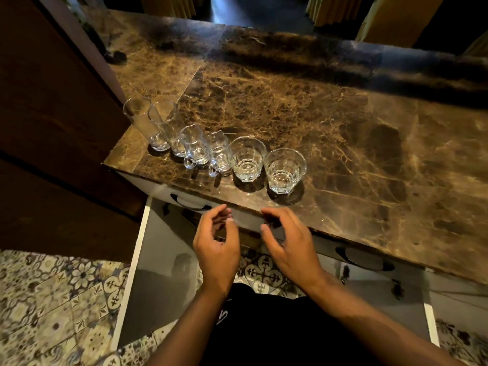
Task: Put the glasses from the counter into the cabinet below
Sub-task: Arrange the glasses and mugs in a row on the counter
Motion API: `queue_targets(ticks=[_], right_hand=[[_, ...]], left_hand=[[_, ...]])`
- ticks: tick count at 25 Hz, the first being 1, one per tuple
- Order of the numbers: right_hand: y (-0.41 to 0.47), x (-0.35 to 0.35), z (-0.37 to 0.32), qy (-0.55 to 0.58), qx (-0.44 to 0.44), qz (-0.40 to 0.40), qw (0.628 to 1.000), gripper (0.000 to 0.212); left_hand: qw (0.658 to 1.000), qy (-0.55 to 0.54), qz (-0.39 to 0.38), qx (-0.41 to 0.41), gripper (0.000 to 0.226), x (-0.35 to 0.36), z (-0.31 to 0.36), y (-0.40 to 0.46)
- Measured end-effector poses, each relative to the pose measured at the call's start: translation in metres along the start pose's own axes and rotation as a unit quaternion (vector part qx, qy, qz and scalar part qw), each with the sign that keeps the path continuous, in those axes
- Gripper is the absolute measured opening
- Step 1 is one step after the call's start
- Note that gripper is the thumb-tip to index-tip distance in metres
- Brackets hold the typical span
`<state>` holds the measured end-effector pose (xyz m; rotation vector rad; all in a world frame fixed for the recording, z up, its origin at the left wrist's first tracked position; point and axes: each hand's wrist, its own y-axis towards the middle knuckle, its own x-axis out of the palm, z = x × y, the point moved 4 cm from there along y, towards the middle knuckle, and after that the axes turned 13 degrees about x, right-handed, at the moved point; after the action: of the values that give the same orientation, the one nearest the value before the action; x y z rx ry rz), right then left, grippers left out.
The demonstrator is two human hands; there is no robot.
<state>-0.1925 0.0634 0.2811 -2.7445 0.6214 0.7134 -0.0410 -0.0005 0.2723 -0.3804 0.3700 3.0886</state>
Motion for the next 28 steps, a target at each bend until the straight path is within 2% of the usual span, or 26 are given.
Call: queue_targets(ticks=[3,8,10,14,17,20,24,28], right_hand=[[0.009,0.019,-0.021,0.000,-0.037,-0.073,0.997,0.035],[0.021,0.047,-0.060,0.001,-0.077,-0.122,0.990,0.037],[0.029,0.055,-0.079,0.019,-0.098,-0.112,0.989,0.037],[0.064,0.061,-0.120,0.013,-0.144,-0.025,0.989,0.041],[0.103,0.067,-0.151,-0.015,-0.135,0.032,0.990,0.057],[0.140,0.073,-0.172,-0.063,-0.092,0.057,0.992,0.075],[0.175,0.078,-0.181,-0.157,-0.015,0.011,0.987,0.095],[0.189,0.089,-0.182,-0.192,0.031,-0.028,0.980,0.097]], left_hand=[[0.999,0.017,0.028,-0.017,0.028,-0.015,0.002,0.004],[0.996,0.033,0.080,-0.012,0.029,-0.049,0.002,0.019],[0.995,0.034,0.098,-0.003,0.029,-0.066,0.002,0.039],[0.995,0.020,0.097,0.028,0.033,-0.094,-0.005,0.097],[0.996,0.023,0.069,0.053,0.040,-0.109,-0.016,0.151],[0.997,0.018,0.024,0.072,0.052,-0.115,-0.029,0.203],[0.993,0.008,-0.078,0.085,0.072,-0.105,-0.052,0.254],[0.984,-0.005,-0.156,0.088,0.077,-0.092,-0.060,0.277]])
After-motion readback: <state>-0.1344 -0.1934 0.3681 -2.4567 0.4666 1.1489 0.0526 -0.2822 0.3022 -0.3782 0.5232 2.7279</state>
